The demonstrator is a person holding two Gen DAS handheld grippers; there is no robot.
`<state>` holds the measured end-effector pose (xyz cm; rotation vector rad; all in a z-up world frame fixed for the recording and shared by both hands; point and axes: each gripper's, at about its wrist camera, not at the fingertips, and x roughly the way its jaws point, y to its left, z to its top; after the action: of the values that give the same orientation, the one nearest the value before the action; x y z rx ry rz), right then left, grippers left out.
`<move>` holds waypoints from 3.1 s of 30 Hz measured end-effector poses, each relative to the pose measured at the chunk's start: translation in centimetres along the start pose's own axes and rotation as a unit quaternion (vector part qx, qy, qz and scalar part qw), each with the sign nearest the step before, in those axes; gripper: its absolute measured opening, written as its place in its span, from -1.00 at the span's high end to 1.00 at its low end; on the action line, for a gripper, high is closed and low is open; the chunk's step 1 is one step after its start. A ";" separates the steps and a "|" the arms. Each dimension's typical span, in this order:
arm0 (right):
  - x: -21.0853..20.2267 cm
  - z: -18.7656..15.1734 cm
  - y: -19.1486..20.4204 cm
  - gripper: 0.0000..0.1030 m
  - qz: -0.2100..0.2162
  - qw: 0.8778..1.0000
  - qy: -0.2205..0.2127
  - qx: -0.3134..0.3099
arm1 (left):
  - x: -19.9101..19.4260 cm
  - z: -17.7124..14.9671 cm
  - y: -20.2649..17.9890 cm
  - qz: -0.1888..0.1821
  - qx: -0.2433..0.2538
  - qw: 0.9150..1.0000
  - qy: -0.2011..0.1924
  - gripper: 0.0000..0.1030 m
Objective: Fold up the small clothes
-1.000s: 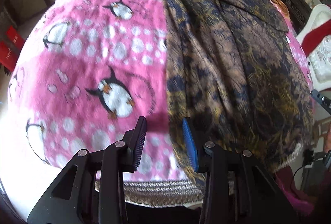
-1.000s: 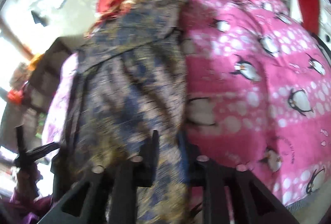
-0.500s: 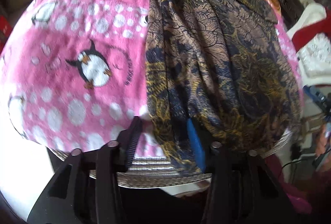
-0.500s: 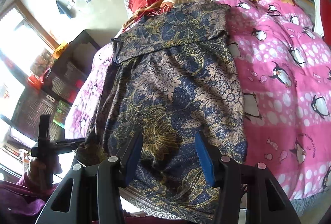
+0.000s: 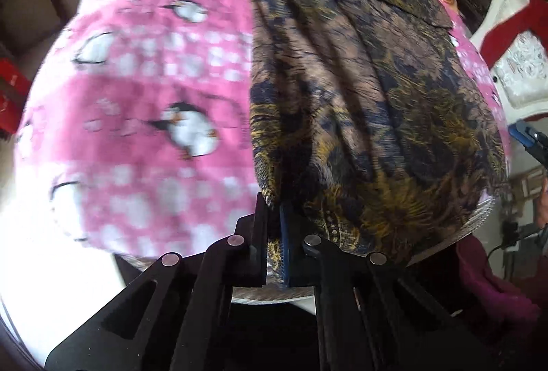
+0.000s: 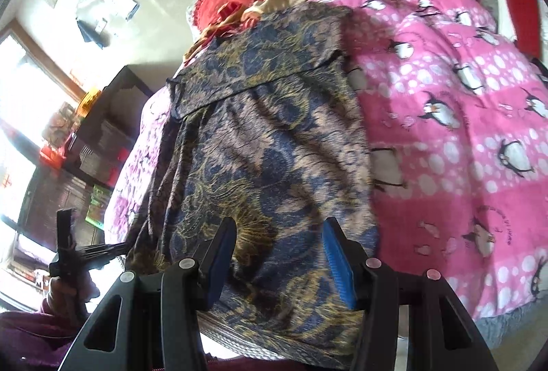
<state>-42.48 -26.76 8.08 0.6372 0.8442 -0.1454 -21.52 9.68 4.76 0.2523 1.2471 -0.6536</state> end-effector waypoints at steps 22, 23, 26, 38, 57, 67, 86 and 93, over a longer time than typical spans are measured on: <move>0.8 -5.9 -5.1 -0.33 -0.004 0.995 0.079 0.055 | 1.1 -0.7 0.1 0.008 -0.045 0.999 0.025 0.64; 0.6 -5.8 -4.9 -0.31 -0.003 0.996 0.073 0.051 | 1.2 -0.6 0.0 0.013 -0.042 0.999 0.025 0.64; 0.2 -5.1 -4.5 -0.06 0.000 0.997 0.063 0.043 | 1.2 -0.6 -0.4 0.024 -0.032 0.999 0.027 0.64; 1.6 -4.5 -3.7 -0.14 0.005 0.997 0.078 0.028 | 1.7 -0.4 -0.5 0.024 -0.035 0.999 0.030 0.60; 2.2 -3.4 -3.0 0.75 0.034 0.997 0.076 -0.004 | 1.8 -0.3 -0.8 -0.020 -0.013 0.999 0.041 0.31; 2.9 -4.0 -3.6 0.23 0.099 0.991 0.084 0.035 | 2.4 0.5 -2.7 -0.032 0.030 0.998 0.052 0.06; -1.7 2.5 -0.4 0.85 0.114 0.992 -0.044 -0.002 | -2.2 5.6 -0.5 -0.074 0.011 0.996 -0.040 0.92; -0.9 2.0 -0.5 0.85 0.113 0.993 -0.011 -0.014 | 0.0 3.1 0.8 -0.028 0.000 0.999 0.040 0.52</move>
<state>-41.93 -28.46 9.48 0.6990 0.7449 0.0646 -18.57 8.69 5.58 0.2452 1.3361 -0.6975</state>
